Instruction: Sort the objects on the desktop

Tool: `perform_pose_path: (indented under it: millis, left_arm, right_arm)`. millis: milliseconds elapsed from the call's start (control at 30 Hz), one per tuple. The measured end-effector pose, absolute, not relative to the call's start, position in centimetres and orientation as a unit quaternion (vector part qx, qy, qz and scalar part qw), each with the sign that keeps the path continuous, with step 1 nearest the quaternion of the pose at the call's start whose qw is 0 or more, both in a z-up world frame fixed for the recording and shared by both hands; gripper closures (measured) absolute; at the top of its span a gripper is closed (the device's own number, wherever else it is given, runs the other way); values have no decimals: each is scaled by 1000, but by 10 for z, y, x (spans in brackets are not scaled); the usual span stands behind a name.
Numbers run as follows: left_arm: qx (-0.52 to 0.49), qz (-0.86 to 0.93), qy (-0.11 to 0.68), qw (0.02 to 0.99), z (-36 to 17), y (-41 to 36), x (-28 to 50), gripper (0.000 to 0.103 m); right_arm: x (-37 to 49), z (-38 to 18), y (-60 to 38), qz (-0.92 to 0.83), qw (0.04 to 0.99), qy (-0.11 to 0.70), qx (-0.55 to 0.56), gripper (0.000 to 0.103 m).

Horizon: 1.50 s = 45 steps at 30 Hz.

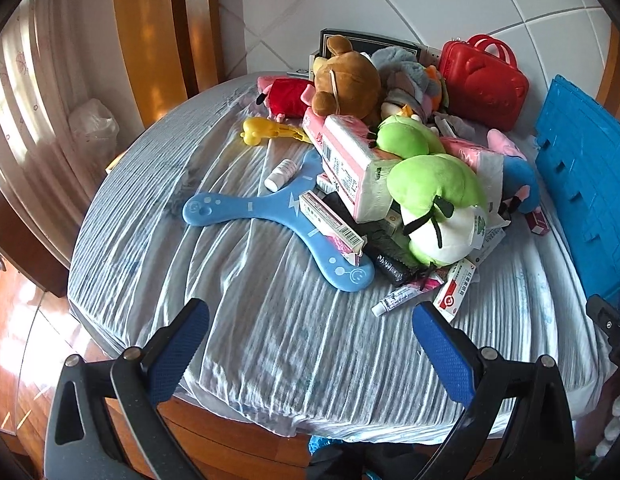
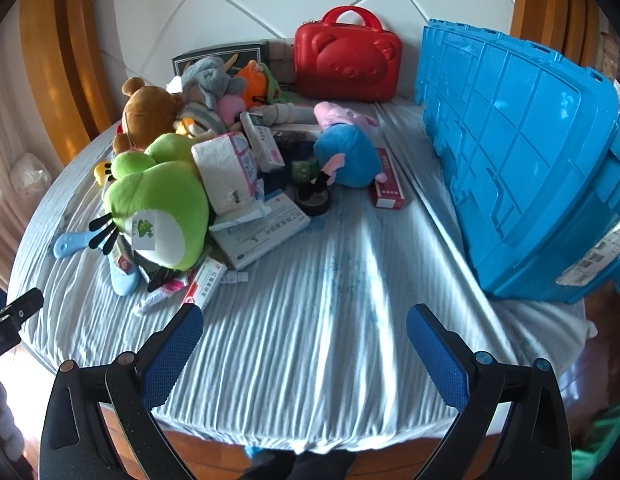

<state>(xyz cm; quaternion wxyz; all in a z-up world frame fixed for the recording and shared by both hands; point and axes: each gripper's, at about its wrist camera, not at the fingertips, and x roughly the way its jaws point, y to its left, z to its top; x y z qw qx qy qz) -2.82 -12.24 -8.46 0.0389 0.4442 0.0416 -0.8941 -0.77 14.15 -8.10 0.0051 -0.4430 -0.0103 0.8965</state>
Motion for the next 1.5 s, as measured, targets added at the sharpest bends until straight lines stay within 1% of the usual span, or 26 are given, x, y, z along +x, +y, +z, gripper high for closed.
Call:
perform_pose_path:
  millis: [633,767,867,1000,1100,1200,1267,1300,1333,1367,1400,1433,1467,1500]
  left_arm:
    - [434,-900,26,-1,-85,-117,-27,0]
    - [454,-891,15,5,-106,-124,-40,0]
    - [480,-877,-18,7,-131,-126,-53,0]
    - [501,-865,-28,-12,-159,-120,-69,0]
    - [483,-874,-37,-37,-166,-102,-77,0]
    - [466,-879,-63,-77,-177,-73,-86,0]
    - [467,-876,-82,-91,-187,-56,-93,5]
    - [469,-874,-89,-97,-192,-48,-96,11]
    - [473,-871,-89,-99,-197,-44,-100,16]
    - [480,-867,-87,-102,-202,-41,-104,18]
    - [487,-863,-83,-104,-208,-39,-107,22]
    - [492,-861,-81,-100,-212,-38,-111,23]
    - [488,-864,-83,-94,-214,-37,-112,23]
    - [485,-866,-87,-88,-215,-34,-112,23]
  right_arm:
    - [-2,-83,129,895,3,-16,-445,0]
    - [-10,-92,124,889,-3,-21,-457,0]
    - [-20,-105,118,883,-9,-30,-469,0]
    - [-37,-128,107,875,-19,-36,-482,0]
    - [-55,-149,99,865,-34,-24,-500,0]
    - [-63,-156,99,861,-32,-8,-508,0]
    - [-62,-157,104,862,-27,-6,-506,0]
    - [-61,-157,107,862,-24,-6,-507,1]
    - [-60,-159,110,860,-20,-6,-510,7]
    - [-60,-162,115,857,-19,-3,-515,19]
    - [-61,-164,116,854,-19,-1,-519,25]
    - [-61,-167,119,850,-23,7,-526,33]
    - [-61,-169,120,848,-26,11,-529,39]
    - [-61,-171,120,846,-30,16,-532,40]
